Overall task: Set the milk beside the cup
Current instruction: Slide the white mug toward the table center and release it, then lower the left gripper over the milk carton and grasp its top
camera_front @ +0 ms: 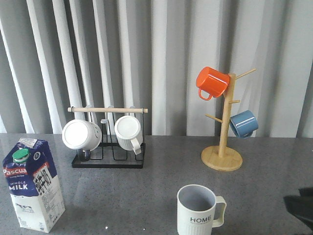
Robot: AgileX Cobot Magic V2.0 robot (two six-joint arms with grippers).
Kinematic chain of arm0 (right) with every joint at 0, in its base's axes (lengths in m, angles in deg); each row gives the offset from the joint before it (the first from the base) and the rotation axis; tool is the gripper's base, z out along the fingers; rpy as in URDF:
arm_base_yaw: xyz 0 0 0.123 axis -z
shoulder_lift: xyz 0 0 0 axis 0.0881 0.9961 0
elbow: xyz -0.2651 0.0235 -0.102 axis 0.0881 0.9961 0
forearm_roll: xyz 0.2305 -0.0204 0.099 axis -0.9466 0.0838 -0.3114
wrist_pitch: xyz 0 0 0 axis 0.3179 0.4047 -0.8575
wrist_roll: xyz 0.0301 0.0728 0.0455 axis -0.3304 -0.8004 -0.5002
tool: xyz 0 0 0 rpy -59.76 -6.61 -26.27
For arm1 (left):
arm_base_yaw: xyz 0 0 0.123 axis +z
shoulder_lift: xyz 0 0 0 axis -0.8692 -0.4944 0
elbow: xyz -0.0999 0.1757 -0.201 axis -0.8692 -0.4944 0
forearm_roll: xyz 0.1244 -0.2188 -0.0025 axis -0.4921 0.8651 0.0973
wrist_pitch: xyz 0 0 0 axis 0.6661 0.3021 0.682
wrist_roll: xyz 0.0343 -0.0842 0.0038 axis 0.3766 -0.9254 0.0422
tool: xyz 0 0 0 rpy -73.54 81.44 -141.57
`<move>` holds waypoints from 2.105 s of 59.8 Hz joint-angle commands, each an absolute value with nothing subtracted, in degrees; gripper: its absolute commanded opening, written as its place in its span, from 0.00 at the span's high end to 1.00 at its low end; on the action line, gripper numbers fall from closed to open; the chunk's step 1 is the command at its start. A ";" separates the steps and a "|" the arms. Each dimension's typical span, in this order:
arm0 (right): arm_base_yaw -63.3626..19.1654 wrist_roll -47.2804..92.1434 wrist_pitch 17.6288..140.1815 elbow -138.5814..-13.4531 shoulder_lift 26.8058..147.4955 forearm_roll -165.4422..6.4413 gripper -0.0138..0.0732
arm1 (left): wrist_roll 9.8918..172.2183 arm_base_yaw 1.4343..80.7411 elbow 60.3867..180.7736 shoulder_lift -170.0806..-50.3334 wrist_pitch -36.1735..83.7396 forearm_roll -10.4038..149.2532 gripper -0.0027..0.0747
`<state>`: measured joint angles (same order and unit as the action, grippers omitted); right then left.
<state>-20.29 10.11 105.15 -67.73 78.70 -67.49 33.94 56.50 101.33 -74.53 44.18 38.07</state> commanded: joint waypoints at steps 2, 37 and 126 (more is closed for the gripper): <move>-20.25 10.35 102.03 -61.95 69.58 -67.63 0.83 | 34.03 56.37 103.06 -75.40 40.75 38.02 0.36; -20.25 10.04 98.63 -39.48 54.97 -67.59 0.85 | 55.11 56.37 115.52 -87.56 41.00 52.83 0.35; -20.25 10.01 99.97 -39.48 54.97 -67.81 0.85 | 57.44 56.49 161.88 -139.65 71.67 42.61 0.31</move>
<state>-20.29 9.94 103.16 -38.11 54.84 -67.49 58.07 56.50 160.00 -141.18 73.77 41.95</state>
